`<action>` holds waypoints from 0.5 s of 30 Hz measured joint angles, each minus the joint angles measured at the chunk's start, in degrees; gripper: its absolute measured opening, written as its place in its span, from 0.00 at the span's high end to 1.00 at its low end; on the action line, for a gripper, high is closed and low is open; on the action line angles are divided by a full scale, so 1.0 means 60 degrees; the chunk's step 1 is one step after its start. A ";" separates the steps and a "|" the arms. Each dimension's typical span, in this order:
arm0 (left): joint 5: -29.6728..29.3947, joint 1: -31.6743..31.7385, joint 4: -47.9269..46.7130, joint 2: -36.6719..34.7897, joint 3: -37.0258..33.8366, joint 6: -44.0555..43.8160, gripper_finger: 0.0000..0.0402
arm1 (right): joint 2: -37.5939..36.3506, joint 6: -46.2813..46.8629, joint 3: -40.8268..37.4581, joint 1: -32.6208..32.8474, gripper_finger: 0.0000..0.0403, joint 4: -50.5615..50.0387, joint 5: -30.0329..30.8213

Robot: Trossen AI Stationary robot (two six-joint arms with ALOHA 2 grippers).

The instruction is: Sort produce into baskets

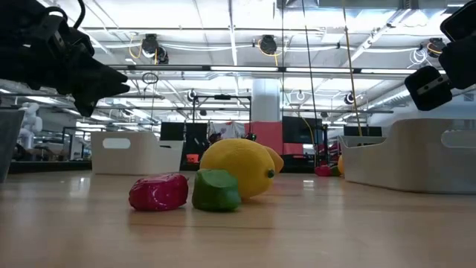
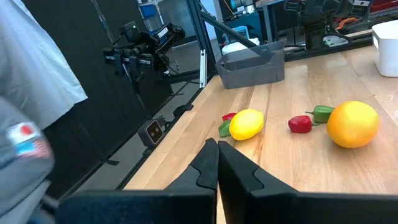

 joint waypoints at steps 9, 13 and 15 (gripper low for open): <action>0.0001 0.0000 -0.0001 -0.0002 -0.0002 0.0001 0.71 | 0.0003 0.0002 0.0000 -0.0004 1.00 -0.0001 0.0002; 0.0000 0.0004 0.0000 -0.0002 0.0001 0.0002 0.71 | 0.0003 0.0000 0.0000 -0.0003 1.00 0.0017 0.0047; 0.0000 0.0003 0.0000 0.0001 0.0001 0.0002 0.71 | 0.0000 0.0000 0.0000 -0.0001 1.00 0.0098 0.0230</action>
